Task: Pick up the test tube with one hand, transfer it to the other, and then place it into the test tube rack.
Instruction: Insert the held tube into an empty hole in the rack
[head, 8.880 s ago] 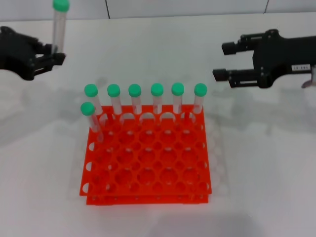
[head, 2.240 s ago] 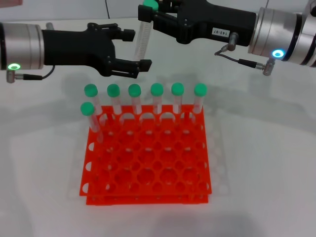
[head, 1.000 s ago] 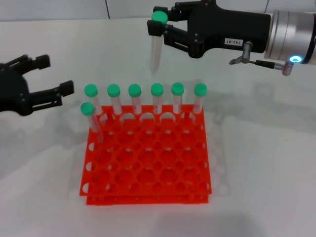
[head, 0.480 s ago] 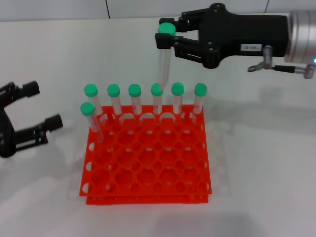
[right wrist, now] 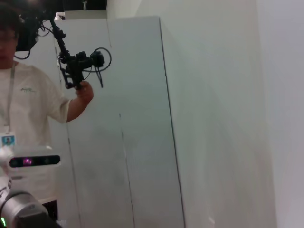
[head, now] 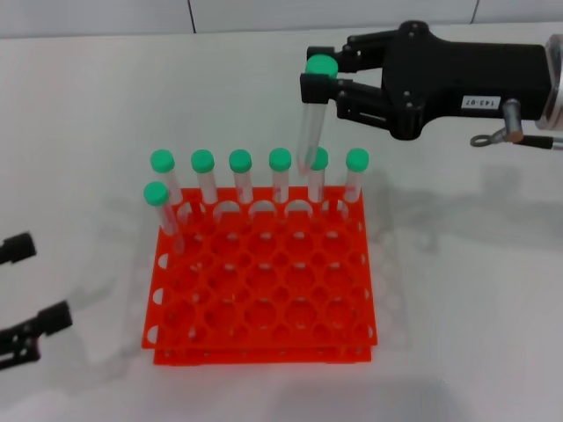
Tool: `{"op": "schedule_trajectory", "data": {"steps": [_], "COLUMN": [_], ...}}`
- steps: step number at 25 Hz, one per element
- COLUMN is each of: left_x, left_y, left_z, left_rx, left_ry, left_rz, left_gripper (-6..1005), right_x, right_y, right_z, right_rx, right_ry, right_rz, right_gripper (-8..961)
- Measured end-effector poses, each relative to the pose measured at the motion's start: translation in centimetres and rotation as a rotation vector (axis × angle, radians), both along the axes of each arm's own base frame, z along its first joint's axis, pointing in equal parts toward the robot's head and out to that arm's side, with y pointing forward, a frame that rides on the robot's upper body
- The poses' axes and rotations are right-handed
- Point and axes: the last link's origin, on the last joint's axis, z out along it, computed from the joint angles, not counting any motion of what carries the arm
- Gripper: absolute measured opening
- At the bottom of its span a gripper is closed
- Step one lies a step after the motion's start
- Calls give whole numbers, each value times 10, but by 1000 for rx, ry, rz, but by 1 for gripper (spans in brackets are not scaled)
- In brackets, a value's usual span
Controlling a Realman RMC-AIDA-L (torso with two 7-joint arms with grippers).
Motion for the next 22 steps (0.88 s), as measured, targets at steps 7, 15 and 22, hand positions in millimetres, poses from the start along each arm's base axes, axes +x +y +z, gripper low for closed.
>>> {"op": "schedule_trajectory", "data": {"steps": [7, 15, 22], "left_x": [5, 6, 0], "left_y": [-20, -29, -31], "left_z": [15, 29, 43], "left_rx": [-57, -62, -22], "left_ry": [63, 133, 171], "left_rz": [71, 125, 155], "left_gripper": [893, 893, 893], "right_x": [-3, -14, -20], "right_y": [-8, -16, -15], "right_z": [-18, -51, -67], "right_rx": [-37, -27, -21], "right_ry": [-29, -50, -17], "right_rz": [45, 88, 84], "right_gripper": [265, 265, 265]}}
